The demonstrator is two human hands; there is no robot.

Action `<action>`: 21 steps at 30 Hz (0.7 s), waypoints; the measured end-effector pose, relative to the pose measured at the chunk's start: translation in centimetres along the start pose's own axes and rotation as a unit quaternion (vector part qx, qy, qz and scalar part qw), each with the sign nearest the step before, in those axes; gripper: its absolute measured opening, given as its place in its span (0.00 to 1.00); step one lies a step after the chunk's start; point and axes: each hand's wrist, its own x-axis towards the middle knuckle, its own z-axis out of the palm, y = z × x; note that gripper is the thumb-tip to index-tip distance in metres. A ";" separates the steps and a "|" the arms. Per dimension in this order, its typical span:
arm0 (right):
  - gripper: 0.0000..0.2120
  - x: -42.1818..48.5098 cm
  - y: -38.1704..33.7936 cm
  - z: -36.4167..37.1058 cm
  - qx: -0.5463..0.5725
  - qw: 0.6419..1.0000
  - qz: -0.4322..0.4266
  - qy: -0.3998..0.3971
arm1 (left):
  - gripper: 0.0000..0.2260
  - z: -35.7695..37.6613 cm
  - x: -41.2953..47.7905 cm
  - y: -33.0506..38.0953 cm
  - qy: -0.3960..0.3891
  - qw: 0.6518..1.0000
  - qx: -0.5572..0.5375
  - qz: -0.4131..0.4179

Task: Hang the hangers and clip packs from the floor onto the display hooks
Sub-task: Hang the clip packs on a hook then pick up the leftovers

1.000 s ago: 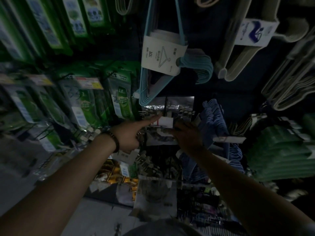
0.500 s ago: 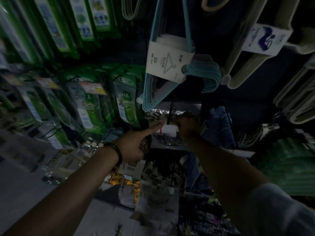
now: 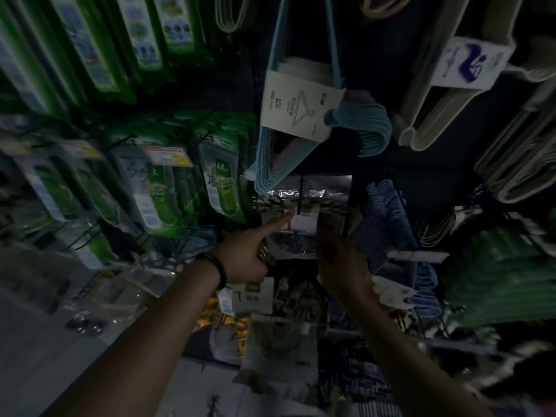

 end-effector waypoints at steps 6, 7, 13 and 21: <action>0.17 -5.0 -2.3 0.3 0.101 0.973 -0.080 -0.190 | 0.53 0.1 0.3 -1.0 -0.009 0.999 -0.030 0.039; 0.18 -4.8 -2.7 0.2 0.066 0.973 -0.096 -0.200 | 0.52 0.2 0.5 -1.2 -0.013 0.999 -0.030 0.042; 0.18 -4.7 -4.6 1.4 -0.032 0.971 -0.181 -0.155 | 0.52 0.6 0.4 -1.0 -0.023 0.998 -0.045 0.044; 0.14 -6.1 -2.7 1.8 -0.086 0.969 -0.200 -0.116 | 0.52 0.6 0.1 -1.4 -0.050 0.996 -0.002 0.070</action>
